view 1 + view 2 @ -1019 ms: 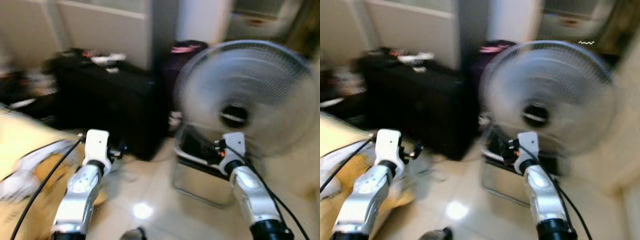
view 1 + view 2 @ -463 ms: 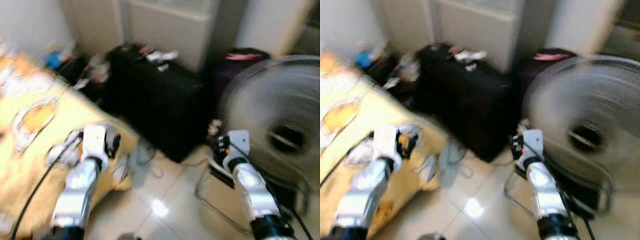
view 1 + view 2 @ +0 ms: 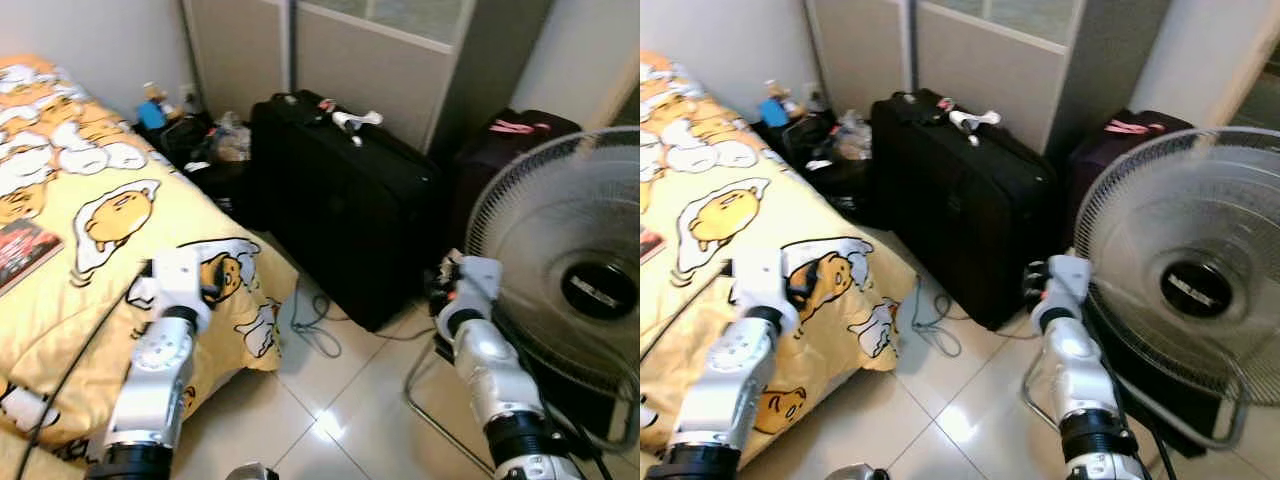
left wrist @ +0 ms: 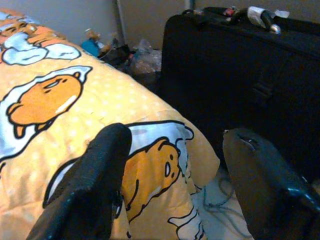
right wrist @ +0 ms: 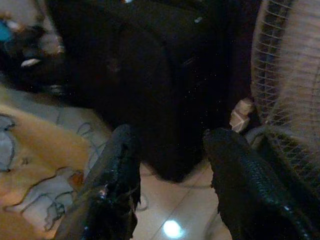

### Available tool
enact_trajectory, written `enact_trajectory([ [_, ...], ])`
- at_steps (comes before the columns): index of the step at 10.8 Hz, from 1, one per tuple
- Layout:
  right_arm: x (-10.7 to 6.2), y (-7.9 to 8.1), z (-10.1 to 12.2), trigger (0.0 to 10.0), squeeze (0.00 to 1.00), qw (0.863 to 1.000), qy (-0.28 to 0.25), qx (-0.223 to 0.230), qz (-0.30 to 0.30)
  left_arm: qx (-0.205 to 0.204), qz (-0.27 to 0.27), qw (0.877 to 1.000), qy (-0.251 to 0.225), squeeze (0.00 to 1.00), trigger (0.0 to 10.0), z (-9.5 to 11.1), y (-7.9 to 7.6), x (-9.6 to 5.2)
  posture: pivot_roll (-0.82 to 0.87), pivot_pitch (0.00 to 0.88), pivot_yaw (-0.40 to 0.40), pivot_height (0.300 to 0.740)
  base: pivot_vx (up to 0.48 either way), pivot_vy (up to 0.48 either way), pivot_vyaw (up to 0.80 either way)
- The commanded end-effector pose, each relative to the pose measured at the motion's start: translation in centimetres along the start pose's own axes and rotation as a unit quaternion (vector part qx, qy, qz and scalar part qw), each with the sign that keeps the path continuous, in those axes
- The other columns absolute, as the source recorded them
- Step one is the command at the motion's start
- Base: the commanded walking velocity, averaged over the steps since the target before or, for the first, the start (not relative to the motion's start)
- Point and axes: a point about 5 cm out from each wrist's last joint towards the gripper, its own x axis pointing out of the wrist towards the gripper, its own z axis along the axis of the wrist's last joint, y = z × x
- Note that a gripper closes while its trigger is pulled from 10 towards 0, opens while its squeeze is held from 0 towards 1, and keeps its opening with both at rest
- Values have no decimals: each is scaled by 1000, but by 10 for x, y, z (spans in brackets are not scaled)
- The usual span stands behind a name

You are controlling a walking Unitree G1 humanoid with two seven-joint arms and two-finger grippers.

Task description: Clean up the room

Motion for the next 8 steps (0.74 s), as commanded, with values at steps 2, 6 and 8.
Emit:
enact_trajectory([
  [2, -9, 6, -24, 10000, 471, 979, 60, 196, -10, 25, -43, 999, 6, 0, 10000, -2, -11, -2, -95, 0, -26, 740, 0, 0, 0],
  [6, -5, 3, -3, 10000, 0, 977, 29, 203, 53, 26, -49, 998, 4, 0, 10000, 0, -13, -2, -100, 0, -23, 740, 0, 0, 0],
  [8, -6, 1, 1, 10000, 0, 982, 45, 170, 63, 20, -56, 998, -3, 0, 10000, 1, -12, -3, -99, 0, -19, 740, 0, 0, 0],
])
